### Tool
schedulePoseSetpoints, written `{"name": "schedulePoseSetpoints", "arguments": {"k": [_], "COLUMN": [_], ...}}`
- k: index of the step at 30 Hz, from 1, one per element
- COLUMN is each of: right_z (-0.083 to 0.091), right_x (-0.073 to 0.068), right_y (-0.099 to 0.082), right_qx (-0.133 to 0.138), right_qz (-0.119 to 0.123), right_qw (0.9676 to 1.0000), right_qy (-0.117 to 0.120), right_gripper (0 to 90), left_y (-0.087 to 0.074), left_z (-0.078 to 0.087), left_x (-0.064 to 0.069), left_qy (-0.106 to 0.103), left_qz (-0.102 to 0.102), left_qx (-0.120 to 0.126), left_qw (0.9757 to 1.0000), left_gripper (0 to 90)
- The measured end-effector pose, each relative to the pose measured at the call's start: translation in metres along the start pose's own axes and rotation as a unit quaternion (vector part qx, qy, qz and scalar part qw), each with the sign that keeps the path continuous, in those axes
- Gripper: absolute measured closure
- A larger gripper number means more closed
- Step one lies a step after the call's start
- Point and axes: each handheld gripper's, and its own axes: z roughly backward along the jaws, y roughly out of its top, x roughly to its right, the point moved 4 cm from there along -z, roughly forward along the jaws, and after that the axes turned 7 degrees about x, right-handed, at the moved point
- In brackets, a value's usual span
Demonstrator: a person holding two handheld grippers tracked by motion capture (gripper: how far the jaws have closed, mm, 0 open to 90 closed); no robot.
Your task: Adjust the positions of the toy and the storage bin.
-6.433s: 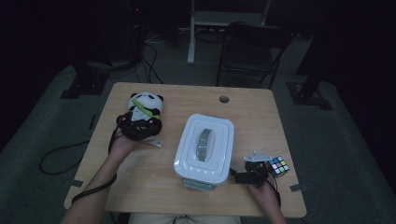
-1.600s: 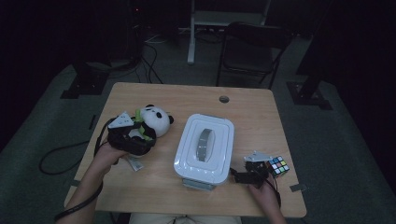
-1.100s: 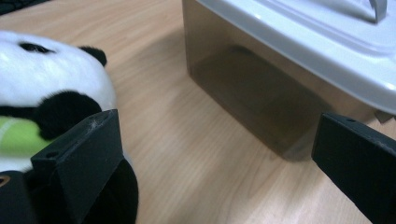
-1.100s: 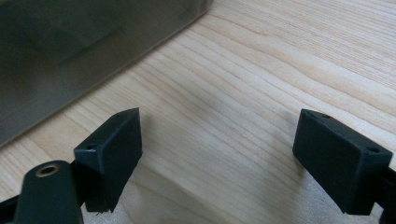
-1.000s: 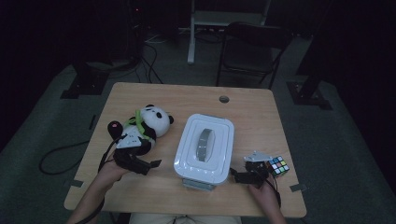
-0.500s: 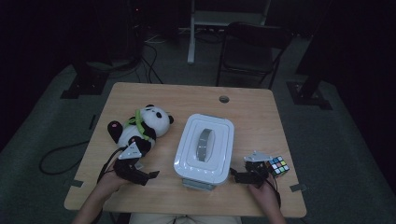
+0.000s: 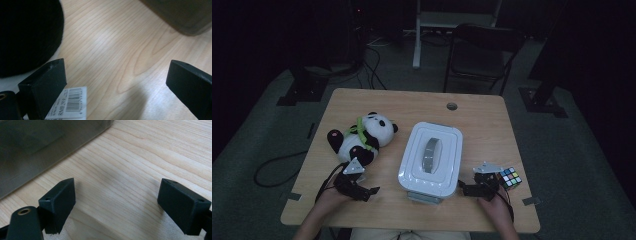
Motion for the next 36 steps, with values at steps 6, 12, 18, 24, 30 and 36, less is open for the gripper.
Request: {"name": "schedulePoseSetpoints", "arguments": {"k": [6,12,18,24,30,36], "right_z": [0.000,0.000,0.000,-0.001,-0.001,-0.001], "right_x": [-0.001,-0.001,-0.001,-0.001,0.000,0.000], "right_y": [0.000,0.000,0.000,0.000,0.000,0.000], "right_qx": [-0.002,-0.002,-0.002,-0.003,-0.003,-0.003], "right_qz": [0.002,0.002,0.002,0.002,0.003,0.005], "right_qw": [1.0000,1.0000,1.0000,1.0000,1.0000,1.0000], "right_qy": [0.000,0.000,0.000,0.000,0.001,0.004], "right_gripper": [12.9,12.8,12.7,12.5,12.5,12.4], "left_y": [-0.008,-0.013,-0.014,-0.017,-0.015,-0.015], "left_z": [-0.003,-0.006,-0.007,-0.007,-0.009,-0.009], "left_x": [-0.003,-0.006,-0.005,-0.005,-0.003,-0.003], "left_qy": [0.018,0.035,0.043,0.045,0.058,0.060], "left_qz": [0.005,0.010,-0.003,-0.002,0.010,0.011], "left_qx": [-0.008,-0.019,-0.018,-0.002,-0.001,0.000], "left_qw": [0.9998,0.9992,0.9989,0.9990,0.9982,0.9982], "left_gripper": [3.6,3.5,3.2,2.6,2.6,2.6]}}
